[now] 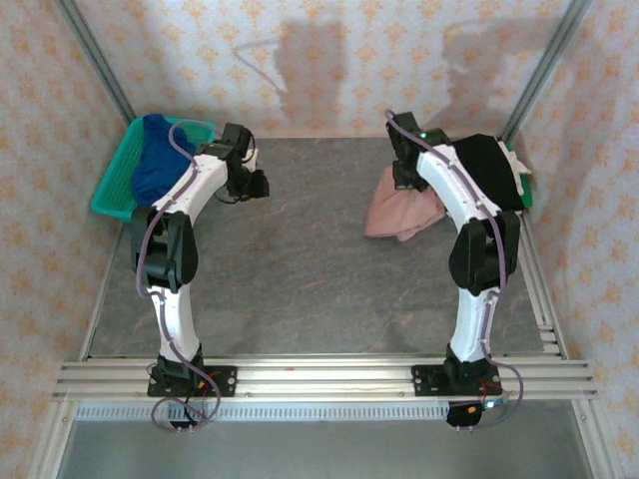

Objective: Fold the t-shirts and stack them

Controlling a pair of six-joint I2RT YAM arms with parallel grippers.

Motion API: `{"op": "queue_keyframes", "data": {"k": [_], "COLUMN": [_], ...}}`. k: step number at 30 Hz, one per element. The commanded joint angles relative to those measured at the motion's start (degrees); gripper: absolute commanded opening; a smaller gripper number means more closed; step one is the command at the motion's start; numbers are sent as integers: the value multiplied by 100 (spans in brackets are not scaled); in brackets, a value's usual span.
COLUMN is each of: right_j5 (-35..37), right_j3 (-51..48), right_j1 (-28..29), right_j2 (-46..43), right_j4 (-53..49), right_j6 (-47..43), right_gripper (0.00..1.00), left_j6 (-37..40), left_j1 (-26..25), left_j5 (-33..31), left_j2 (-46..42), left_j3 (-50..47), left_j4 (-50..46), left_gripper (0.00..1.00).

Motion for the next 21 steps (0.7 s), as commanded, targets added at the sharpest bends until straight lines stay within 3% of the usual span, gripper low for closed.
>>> {"op": "queue_keyframes", "data": {"k": [1, 6, 17, 21], "right_j5": [788, 349, -1447, -2251], "right_j3": [1219, 2663, 2092, 2368], "right_j1": [-233, -629, -2156, -2705], "right_j2": [218, 733, 1223, 1622], "right_j4": [-721, -945, 112, 157], "right_j6": [-597, -1351, -1900, -2078], "right_gripper": [0, 0, 0, 0], "left_j6": [62, 63, 84, 89], "left_j1": [66, 83, 103, 109], "left_j5": [49, 61, 15, -15], "left_j2": [-188, -218, -232, -228], "left_j3": [-9, -20, -116, -119], "left_j4": [-151, -182, -261, -302], "left_gripper": [23, 23, 23, 23]}}
